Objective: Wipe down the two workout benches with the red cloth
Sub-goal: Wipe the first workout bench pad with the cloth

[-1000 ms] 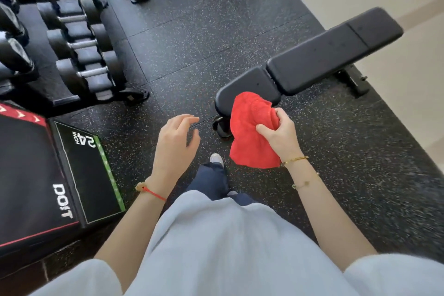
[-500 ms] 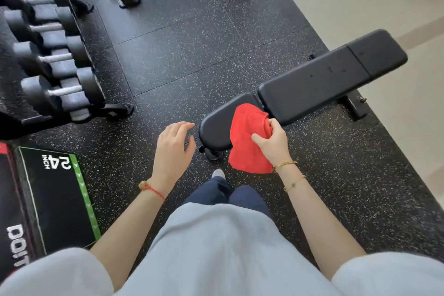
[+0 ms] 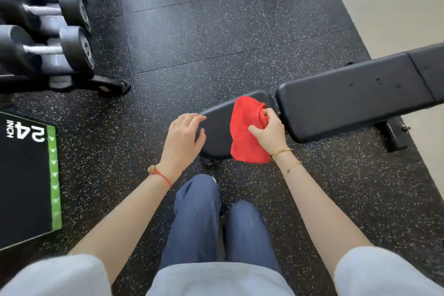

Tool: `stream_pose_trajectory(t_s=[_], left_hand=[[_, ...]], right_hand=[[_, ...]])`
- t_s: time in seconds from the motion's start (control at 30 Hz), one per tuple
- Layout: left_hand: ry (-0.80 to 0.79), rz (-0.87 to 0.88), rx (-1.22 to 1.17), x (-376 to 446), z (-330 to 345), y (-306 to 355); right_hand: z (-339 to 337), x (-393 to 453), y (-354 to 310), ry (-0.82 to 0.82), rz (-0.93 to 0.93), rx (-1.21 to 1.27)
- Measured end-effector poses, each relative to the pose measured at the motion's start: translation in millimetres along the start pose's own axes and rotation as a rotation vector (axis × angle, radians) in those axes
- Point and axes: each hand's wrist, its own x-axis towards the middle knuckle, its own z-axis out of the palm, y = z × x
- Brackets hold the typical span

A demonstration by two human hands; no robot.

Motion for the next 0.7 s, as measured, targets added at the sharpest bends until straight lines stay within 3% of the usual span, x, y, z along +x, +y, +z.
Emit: stream_pose_trajectory(t_s=[0.33, 0.53, 0.6, 0.7], left_hand=[[0.114, 0.004, 0.042, 18, 149, -66], [0.19, 0.052, 0.082, 22, 203, -93], [0.231, 0.047, 0.08, 23, 213, -95], [0.281, 0.025, 0.068, 24, 221, -94]], right_hand=[[65, 80, 119, 0.014, -0.22, -0.088], [81, 93, 158, 0.279, -0.657, -0.456], [92, 91, 162, 0.219, -0.742, -0.599], [113, 89, 163, 0.015, -0.683, -0.777]])
